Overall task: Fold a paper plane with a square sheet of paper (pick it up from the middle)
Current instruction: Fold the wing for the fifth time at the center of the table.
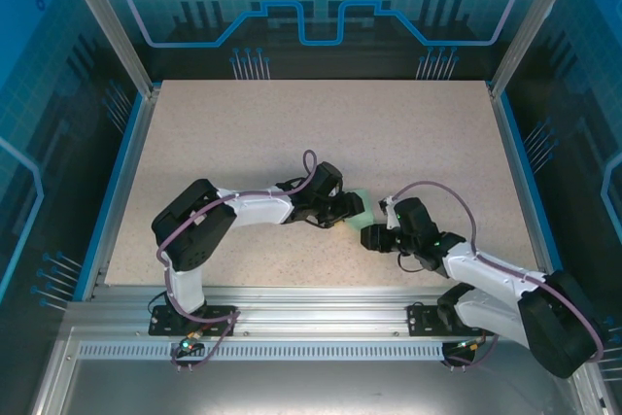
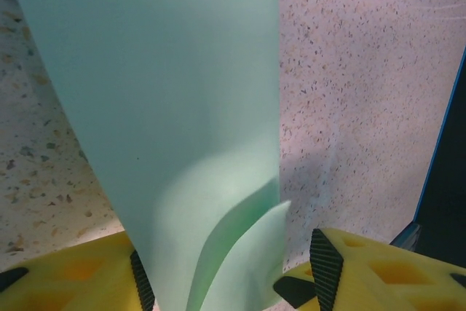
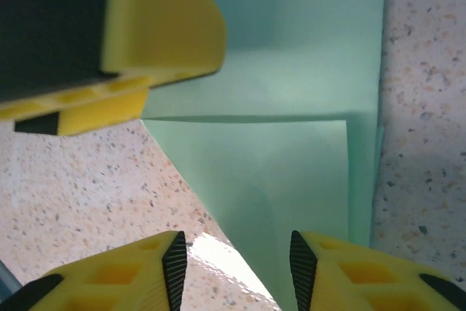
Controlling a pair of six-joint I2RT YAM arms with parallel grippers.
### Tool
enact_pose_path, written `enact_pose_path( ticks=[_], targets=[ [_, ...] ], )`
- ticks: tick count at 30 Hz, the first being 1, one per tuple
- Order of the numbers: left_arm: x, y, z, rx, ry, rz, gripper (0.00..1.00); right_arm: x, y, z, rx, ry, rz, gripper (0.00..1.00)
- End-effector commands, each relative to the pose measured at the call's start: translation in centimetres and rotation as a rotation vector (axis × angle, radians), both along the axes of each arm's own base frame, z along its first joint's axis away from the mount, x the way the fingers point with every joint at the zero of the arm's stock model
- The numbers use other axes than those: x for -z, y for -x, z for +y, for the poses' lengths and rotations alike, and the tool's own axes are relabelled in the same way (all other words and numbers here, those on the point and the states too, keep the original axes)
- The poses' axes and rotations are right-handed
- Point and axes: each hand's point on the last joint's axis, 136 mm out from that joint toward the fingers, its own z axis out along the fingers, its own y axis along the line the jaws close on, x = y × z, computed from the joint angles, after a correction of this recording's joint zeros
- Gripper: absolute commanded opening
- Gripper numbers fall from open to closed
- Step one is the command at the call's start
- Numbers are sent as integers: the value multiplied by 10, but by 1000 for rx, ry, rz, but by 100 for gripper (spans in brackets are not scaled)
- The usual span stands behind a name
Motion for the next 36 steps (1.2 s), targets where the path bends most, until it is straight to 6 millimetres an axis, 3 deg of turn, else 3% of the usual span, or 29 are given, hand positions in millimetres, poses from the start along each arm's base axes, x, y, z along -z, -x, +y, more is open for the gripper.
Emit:
enact_pose_path(
  ticks=[1,6,12,18,24,36],
  targets=[
    [-10,-6,-5,7,14,3,55,-1,7,-5,-36,77,24,50],
    [-10,-7,-7,14,6,18,44,-12,4,-5,-43,194,-65,57],
    [-15,-10,-9,23,20,21,43,-19,-6,1,-85,376,-240,60],
    [-15,-10,-11,30,25,29,42,-16,-17,12,-155,538,-282,60],
    [-17,-12,-12,34,30,29,42,-9,-23,16,-182,695,-305,53],
    [-20,-14,-10,29,37,26,42,-2,-21,12,-137,712,-292,30]
  ],
)
